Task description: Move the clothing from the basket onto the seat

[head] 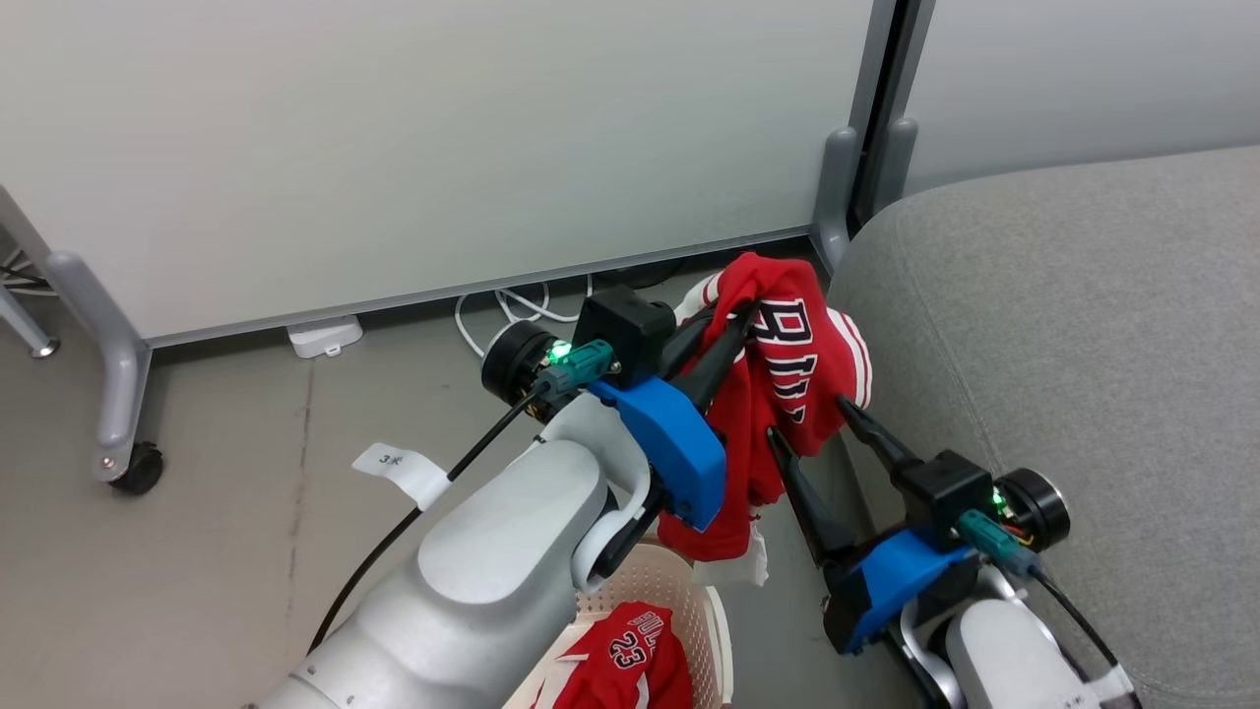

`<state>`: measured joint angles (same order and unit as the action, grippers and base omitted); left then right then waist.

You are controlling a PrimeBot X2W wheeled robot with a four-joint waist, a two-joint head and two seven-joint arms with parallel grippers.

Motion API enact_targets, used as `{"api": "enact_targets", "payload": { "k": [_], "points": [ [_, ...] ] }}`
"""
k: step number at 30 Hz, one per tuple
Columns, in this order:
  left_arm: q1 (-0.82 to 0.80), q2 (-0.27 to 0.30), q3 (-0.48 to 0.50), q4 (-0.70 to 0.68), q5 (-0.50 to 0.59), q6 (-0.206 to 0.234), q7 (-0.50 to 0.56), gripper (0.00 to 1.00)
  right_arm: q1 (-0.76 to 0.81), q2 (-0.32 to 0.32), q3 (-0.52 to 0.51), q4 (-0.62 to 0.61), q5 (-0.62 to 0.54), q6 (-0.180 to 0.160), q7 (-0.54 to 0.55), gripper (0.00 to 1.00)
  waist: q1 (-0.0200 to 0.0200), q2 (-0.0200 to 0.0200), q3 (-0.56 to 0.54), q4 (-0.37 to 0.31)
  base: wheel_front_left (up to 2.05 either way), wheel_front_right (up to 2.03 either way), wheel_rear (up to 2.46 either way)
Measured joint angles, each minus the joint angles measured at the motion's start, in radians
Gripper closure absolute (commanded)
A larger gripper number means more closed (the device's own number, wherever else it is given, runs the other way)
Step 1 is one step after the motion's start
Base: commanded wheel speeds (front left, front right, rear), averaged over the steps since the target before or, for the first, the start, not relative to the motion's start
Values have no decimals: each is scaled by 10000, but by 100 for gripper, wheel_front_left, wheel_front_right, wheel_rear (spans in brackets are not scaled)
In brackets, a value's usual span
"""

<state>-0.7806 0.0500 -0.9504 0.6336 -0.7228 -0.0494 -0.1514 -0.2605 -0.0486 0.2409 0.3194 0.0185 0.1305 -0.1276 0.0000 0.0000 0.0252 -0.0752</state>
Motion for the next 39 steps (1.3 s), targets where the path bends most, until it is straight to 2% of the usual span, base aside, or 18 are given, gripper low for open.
{"api": "enact_targets", "payload": {
  "k": [21, 22, 24, 25, 39],
  "points": [
    [-287, 2, -993, -132, -897, 59, -90, 100, -2317, -2, 111, 2997, 309, 0, -69, 0, 0, 0, 64, 258, 0, 0, 0],
    [-302, 0, -1028, -142, -945, 59, -90, 100, -2383, -2, 184, 3122, 416, 0, -52, 16, 0, 0, 60, 267, 0, 0, 0],
    [-345, 2, -1099, -146, -1001, 59, -90, 100, -2502, 2, 295, 3346, 619, 0, -50, 93, 0, 0, 58, 285, 0, 0, 0],
    [-367, 2, -1139, -144, -1049, 59, -90, 100, -2556, 0, 345, 3450, 677, 0, -58, 100, 0, 0, 56, 291, 0, 0, 0],
    [-482, 2, -1388, 192, -1223, 90, -349, 100, -2788, 2, 537, 4182, 1074, 0, -495, 100, 0, 0, 16, 224, 0, 0, 0]
  ]
}}
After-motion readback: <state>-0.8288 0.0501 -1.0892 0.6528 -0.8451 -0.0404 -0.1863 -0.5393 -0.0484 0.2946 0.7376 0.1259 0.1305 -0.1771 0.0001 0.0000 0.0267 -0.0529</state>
